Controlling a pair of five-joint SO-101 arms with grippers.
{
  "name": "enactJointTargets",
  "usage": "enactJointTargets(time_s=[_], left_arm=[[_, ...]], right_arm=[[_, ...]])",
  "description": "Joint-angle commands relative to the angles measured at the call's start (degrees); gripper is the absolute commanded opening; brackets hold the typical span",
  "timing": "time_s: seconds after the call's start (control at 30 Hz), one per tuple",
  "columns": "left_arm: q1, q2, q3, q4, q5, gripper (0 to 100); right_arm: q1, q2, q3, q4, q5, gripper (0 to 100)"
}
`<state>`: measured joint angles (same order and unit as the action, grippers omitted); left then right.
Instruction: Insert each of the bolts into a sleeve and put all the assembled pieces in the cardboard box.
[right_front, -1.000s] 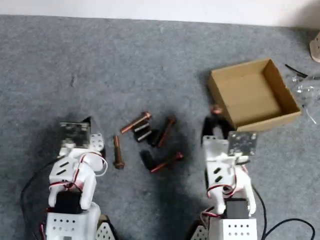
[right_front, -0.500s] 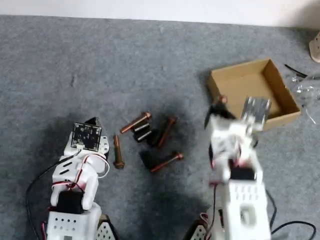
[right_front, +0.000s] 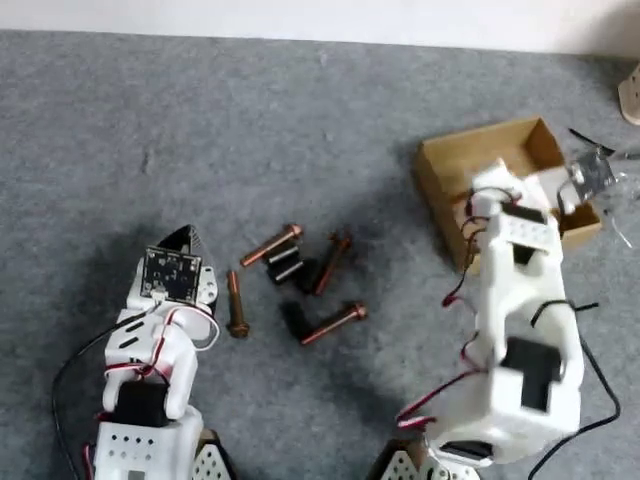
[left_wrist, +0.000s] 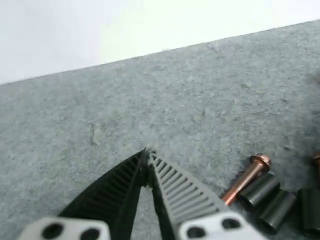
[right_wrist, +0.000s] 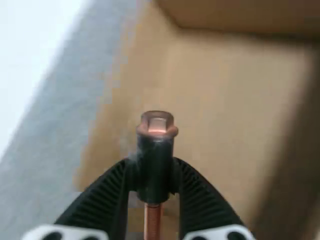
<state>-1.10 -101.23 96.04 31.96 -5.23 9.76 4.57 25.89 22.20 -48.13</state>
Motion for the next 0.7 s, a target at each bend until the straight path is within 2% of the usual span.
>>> enactJointTargets(time_s=[0.0,0.2,0.4,0.47,0.57,0.67], left_arm=[[2.51,-0.31,1.27,-1.05,-0.35,0],[2.42,-0.31,1.27,-1.05,-0.35,0],[2.42,-0.31,1.27,-0.97,-0.35,0],[2.42,-0.31,1.27,-0.97,-0.35,0],[2.42,-0.31,1.27,-0.97,-0.35,0],[2.42,-0.31,1.27,-1.05,-0.35,0]], right_arm=[[3.38,3.65,-4.44,-1.98,-1.85,0.5],[3.38,5.14,-4.62,-1.89,-1.67,3.1],[1.19,5.14,-4.62,-1.89,-1.67,31.0],[0.4,5.14,-4.62,-1.89,-1.67,36.3],[-0.4,4.18,-4.62,-1.89,-1.67,36.8],[-0.4,-3.12,-4.35,-1.89,-1.67,36.8]])
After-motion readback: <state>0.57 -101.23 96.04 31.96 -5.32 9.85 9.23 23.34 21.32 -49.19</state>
